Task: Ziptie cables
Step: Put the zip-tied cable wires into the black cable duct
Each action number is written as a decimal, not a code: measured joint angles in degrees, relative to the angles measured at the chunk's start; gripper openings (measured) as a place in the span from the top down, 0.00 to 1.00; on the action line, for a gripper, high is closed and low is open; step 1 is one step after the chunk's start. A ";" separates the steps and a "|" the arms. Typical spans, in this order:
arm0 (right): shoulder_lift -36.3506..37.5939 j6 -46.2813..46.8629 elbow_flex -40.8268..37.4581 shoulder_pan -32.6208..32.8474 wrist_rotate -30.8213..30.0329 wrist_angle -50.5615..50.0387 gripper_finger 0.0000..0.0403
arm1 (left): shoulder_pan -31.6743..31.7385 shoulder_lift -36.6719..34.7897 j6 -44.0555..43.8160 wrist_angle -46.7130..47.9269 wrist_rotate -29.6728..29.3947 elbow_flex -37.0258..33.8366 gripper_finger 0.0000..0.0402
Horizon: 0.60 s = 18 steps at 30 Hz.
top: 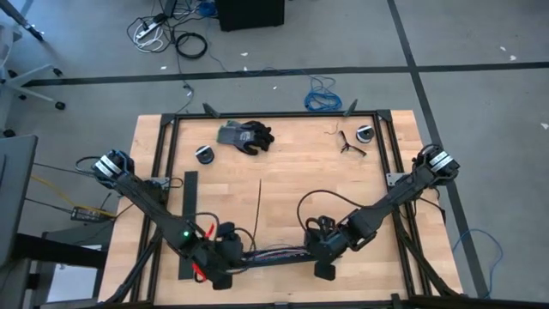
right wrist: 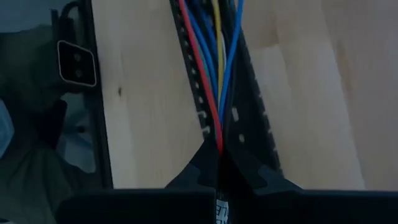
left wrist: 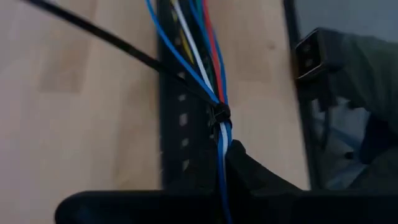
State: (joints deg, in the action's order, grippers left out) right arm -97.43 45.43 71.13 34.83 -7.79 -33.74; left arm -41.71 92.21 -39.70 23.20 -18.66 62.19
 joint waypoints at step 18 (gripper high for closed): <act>-1.18 5.89 -0.09 1.60 0.11 -10.03 1.00 | 3.71 9.21 3.45 -9.57 1.09 -0.02 1.00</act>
State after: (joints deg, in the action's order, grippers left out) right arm -98.60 51.32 71.05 36.42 -7.68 -43.77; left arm -38.00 101.43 -36.25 13.63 -17.56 62.17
